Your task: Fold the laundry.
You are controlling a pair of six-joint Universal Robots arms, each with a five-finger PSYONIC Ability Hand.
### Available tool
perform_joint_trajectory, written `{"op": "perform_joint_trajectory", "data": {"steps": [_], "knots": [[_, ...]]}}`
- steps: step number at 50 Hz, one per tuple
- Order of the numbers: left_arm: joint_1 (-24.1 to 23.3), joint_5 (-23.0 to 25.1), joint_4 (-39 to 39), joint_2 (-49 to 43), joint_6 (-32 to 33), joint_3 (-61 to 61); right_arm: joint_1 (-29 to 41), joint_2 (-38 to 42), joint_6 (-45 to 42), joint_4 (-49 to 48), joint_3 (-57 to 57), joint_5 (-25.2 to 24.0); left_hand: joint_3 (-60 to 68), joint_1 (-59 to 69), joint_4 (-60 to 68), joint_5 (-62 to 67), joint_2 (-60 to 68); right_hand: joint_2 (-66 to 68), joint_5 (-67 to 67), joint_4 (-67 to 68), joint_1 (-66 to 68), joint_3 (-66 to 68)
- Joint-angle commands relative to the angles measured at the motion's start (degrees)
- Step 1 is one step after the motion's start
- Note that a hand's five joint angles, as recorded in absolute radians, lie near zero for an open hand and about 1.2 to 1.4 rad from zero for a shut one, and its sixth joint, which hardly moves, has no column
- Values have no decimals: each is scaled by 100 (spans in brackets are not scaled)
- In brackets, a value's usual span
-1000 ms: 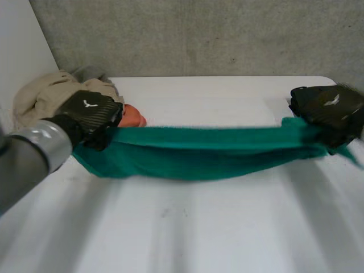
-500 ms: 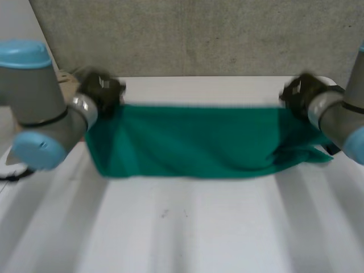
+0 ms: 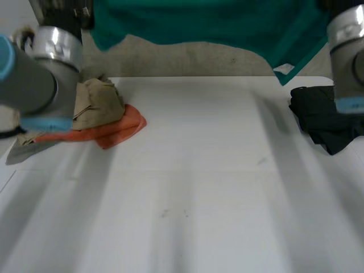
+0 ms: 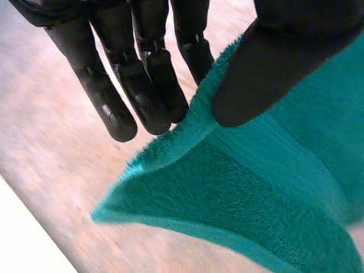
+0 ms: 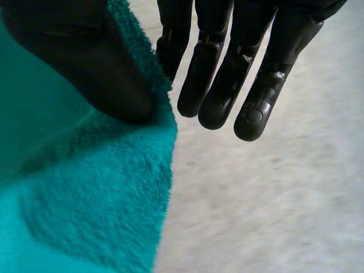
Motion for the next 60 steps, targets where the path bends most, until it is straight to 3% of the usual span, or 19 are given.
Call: {"op": "perform_joint_trajectory", "data": {"steps": [1,8,12,16,22,27,31,35,39,47,53,60], "knots": [[100,44,-35,36,14,-1698,9,15,-18,635,1428,-484,1146,1567,1108,1240,1123,1246,1245,1164,2316,1213],[39,62,-79,-561,66,-2324,-17,367,-44,1672,2150,-651,1146,1567,1108,1240,1123,1246,1245,1164,2316,1213],[29,71,-517,-685,180,-2719,-61,332,-53,2577,2334,-642,1146,1567,1108,1240,1123,1246,1245,1164,2316,1213],[91,36,-1378,-344,575,-3132,-70,183,-114,3798,2466,-651,1146,1567,1108,1240,1123,1246,1245,1164,2316,1213],[232,-253,-3275,930,1024,-3976,-359,-669,-421,5565,2809,-686,1146,1567,1108,1240,1123,1246,1245,1164,2316,1213],[170,-500,-4726,1809,981,-4565,-982,-1388,-1841,6585,3607,-643,1146,1567,1108,1240,1123,1246,1245,1164,2316,1213],[109,-491,-5483,2241,1016,-4785,-1352,-1803,-2617,6745,4030,-686,1146,1567,1108,1240,1123,1246,1245,1164,2316,1213],[82,-500,-5397,2233,1025,-4602,-1459,-1795,-2672,6544,4101,-704,1146,1567,1108,1240,1123,1246,1245,1164,2316,1213],[3,-500,-4818,1891,990,-4110,-1380,-1524,-2514,6043,3961,-704,1146,1567,1108,1240,1123,1246,1245,1164,2316,1213],[-322,-553,-3052,171,998,-2556,-510,-407,-1653,4496,2907,-406,1146,1567,1108,1240,1123,1246,1245,1164,2316,1213],[-392,-562,-2417,-904,1042,-1518,-351,479,-1547,3828,2012,156,1146,1567,1108,1240,1123,1246,1245,1164,2316,1213],[-410,-685,-2109,-1845,1060,-357,-281,1315,-1661,3142,1211,263,1146,1567,1108,1240,1123,1246,1245,1164,2316,1213]]}}
